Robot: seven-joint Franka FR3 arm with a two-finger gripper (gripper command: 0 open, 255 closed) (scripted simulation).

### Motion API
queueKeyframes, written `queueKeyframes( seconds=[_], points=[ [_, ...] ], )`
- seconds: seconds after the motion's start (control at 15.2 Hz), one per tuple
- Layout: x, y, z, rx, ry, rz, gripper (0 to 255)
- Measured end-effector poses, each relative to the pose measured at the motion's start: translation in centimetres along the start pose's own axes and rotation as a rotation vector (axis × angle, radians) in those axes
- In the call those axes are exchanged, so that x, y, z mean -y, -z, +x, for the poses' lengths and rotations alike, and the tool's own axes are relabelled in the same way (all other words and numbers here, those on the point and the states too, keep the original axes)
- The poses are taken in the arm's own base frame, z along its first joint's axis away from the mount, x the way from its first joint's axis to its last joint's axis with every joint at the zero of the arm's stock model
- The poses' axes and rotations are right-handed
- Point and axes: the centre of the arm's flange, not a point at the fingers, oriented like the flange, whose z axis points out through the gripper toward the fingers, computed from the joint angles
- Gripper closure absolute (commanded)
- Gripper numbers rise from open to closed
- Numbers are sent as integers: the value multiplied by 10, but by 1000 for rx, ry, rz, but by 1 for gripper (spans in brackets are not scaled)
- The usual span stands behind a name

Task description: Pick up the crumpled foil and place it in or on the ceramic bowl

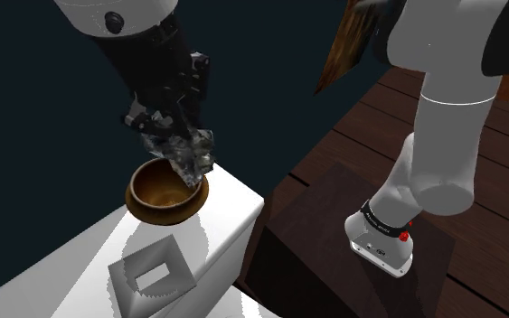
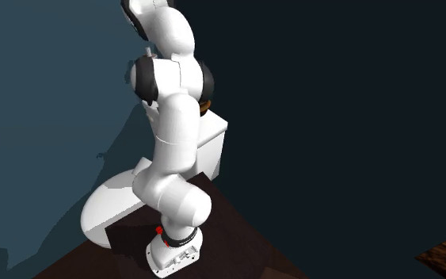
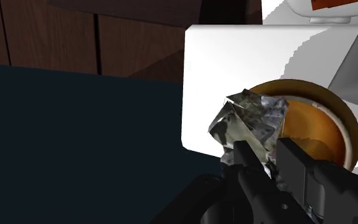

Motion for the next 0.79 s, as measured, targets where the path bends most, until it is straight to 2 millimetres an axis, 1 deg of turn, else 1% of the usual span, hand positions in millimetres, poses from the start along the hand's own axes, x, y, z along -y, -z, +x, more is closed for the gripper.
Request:
queueKeyframes(
  seconds=[0.13,0.2,0.33,0.79],
  points=[
    [23,11,14,0,2,2,255],
    [29,11,16,2,1,0,255],
    [39,6,18,3,-2,-3,255],
    [53,-28,16,1,-4,-2,255]
  ],
)
